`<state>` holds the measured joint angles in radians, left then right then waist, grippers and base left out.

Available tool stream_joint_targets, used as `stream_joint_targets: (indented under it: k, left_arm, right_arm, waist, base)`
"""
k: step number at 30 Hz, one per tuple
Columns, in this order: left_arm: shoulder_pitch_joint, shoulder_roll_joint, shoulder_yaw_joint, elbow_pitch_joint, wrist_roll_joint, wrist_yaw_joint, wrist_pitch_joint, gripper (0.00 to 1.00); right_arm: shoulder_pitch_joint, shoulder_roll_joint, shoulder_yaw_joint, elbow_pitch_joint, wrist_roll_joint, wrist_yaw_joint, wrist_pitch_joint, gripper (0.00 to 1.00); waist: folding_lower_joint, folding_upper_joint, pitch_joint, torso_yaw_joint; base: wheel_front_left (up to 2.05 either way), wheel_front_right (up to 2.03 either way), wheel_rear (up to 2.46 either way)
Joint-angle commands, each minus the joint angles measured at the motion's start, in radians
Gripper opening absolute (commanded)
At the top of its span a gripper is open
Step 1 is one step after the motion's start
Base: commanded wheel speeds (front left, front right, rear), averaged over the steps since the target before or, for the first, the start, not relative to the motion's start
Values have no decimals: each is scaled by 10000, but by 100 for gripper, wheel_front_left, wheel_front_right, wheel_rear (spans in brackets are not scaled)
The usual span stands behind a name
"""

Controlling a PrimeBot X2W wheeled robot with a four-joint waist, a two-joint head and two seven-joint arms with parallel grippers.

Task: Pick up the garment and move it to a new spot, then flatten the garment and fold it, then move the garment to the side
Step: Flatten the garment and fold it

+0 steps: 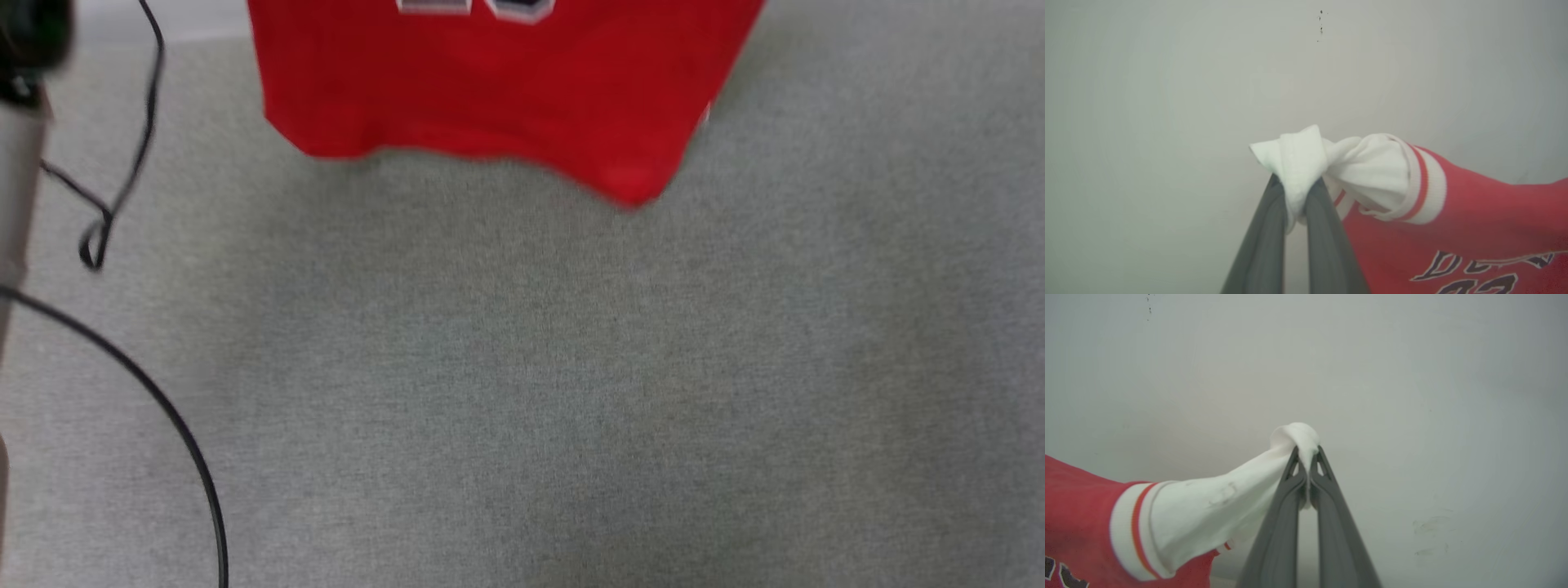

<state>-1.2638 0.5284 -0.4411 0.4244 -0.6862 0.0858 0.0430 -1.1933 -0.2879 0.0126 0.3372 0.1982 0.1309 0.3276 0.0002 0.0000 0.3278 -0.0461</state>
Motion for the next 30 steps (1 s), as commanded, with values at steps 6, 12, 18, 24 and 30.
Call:
stream_joint_targets:
  k: [6,12,18,24,30]
  left_arm:
    - [-1922,-225,120,1121,350,-329,-728,0]
    - [-3008,-539,114,2266,494,-675,-1526,0]
    - [-2678,-843,-32,3536,327,-1150,-2084,0]
    - [-1912,-1196,-33,4739,-171,-1627,-2123,0]
    - [-391,-1445,-35,5636,-797,-1905,-1710,0]
  right_arm:
    - [-2155,86,208,848,-184,-3,-679,0]
    - [-3460,374,436,1711,-213,-4,-1403,0]
    - [-3375,722,785,2720,-36,-3,-2038,0]
    - [-2585,986,1096,3639,391,-3,-2543,0]
    - [-785,1097,1569,4321,1067,-3,-2839,0]
  waist:
    - [-2,0,1428,-96]
    - [-2,0,2268,-140]
    - [-2,0,2707,-101]
    - [-2,0,2791,-85]
    - [-2,0,2124,-86]
  base:
    - [0,0,0]
    - [0,0,0]
    - [0,0,0]
    - [0,0,0]
    - [0,0,0]
